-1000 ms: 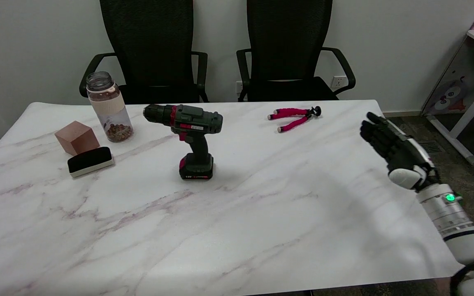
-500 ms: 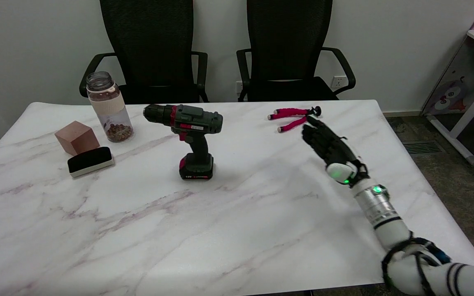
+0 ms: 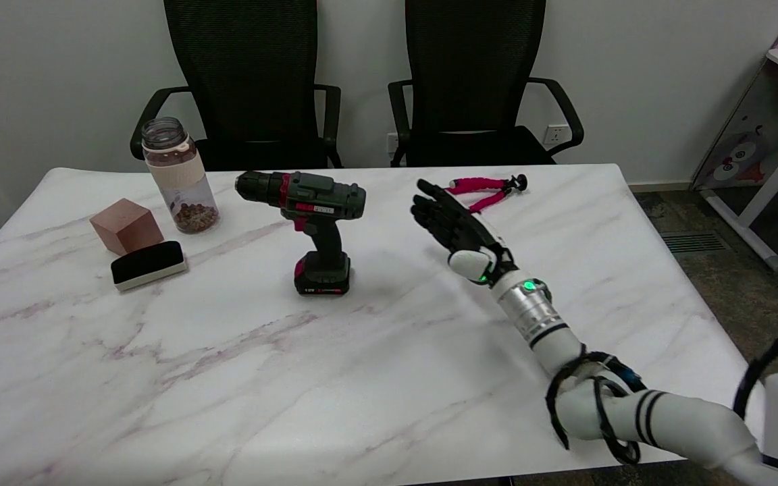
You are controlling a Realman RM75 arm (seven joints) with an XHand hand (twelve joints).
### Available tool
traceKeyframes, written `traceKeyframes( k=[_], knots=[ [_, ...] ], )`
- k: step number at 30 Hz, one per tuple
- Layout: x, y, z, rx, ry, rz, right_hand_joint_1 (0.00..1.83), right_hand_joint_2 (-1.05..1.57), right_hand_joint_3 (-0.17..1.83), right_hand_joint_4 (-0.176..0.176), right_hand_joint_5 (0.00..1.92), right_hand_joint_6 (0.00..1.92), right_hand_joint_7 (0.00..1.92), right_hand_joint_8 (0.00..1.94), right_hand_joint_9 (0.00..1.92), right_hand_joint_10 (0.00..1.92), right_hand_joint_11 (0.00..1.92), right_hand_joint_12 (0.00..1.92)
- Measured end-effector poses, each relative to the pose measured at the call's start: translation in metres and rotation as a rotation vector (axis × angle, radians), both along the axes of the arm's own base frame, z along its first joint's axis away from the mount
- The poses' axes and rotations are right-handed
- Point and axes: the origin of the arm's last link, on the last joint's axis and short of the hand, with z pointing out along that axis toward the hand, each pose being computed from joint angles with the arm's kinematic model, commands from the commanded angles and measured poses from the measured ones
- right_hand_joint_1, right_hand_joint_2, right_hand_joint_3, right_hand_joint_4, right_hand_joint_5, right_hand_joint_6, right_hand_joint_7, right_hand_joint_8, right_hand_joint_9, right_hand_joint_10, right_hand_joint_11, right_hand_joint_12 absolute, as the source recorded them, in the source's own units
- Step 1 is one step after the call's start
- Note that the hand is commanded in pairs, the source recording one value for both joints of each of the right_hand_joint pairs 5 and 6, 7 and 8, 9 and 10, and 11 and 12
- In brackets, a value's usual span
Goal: Pick up the power screwdriver.
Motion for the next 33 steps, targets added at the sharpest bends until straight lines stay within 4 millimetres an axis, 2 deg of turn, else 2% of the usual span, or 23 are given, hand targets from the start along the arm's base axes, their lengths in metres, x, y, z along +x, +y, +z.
traceKeyframes(
  k=[3,17,26,33],
  knots=[
    [0.000,-0.013,-0.012,0.015,0.009,-0.010,1.01,-0.68,0.87,0.176,0.20,0.20,0.20,0.20,0.27,0.27,0.12,0.12],
    [-0.001,-0.063,-0.056,0.069,0.085,-0.099,1.00,-0.83,0.90,0.176,0.14,0.14,0.14,0.14,0.22,0.22,0.01,0.01],
    [0.003,-0.086,-0.078,0.084,0.159,-0.136,1.00,-0.86,0.84,0.176,0.15,0.15,0.15,0.15,0.23,0.23,0.00,0.00],
    [0.007,-0.097,-0.091,0.093,0.203,-0.150,1.05,-0.85,0.79,0.176,0.24,0.24,0.24,0.24,0.27,0.27,0.00,0.00]
  ],
)
